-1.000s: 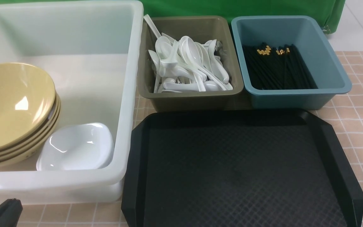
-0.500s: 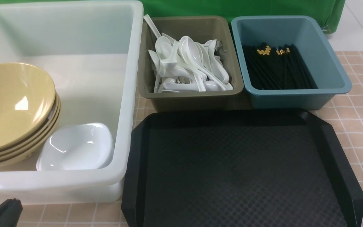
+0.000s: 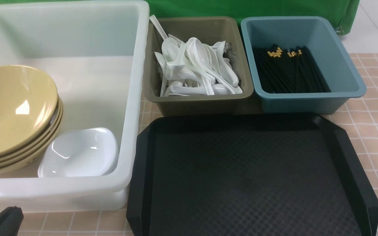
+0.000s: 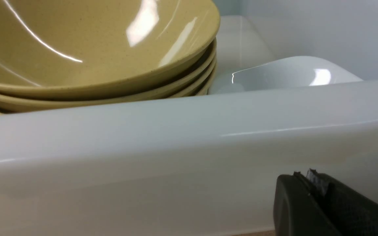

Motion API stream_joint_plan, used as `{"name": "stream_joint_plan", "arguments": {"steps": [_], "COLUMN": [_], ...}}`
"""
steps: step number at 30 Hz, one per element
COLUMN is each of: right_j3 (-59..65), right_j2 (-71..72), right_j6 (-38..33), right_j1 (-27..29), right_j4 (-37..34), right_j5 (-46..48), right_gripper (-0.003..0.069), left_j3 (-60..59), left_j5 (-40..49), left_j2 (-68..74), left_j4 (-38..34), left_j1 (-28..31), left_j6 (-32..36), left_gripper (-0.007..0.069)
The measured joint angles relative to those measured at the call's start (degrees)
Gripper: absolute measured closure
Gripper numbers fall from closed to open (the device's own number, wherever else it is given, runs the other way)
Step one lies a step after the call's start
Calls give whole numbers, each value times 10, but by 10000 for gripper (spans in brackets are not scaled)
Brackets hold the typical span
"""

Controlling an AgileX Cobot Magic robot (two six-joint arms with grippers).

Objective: On brown table put chopsticks spoon bowls plates into blue grey white boxes.

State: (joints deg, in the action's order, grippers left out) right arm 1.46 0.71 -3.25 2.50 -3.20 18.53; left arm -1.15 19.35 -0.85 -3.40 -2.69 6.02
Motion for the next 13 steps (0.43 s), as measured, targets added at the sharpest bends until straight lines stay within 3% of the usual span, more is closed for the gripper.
{"name": "stream_joint_plan", "arguments": {"steps": [13], "right_j3": [0], "right_j2": [0], "right_j6": [0], "right_j1": [0], "right_j4": [0], "right_j5": [0], "right_gripper": [502], "left_j3": [0], "left_j5": [0], "left_j2": [0], "left_j4": [0], "left_j1": [0], "left_j6": [0], "left_gripper": [623]}}
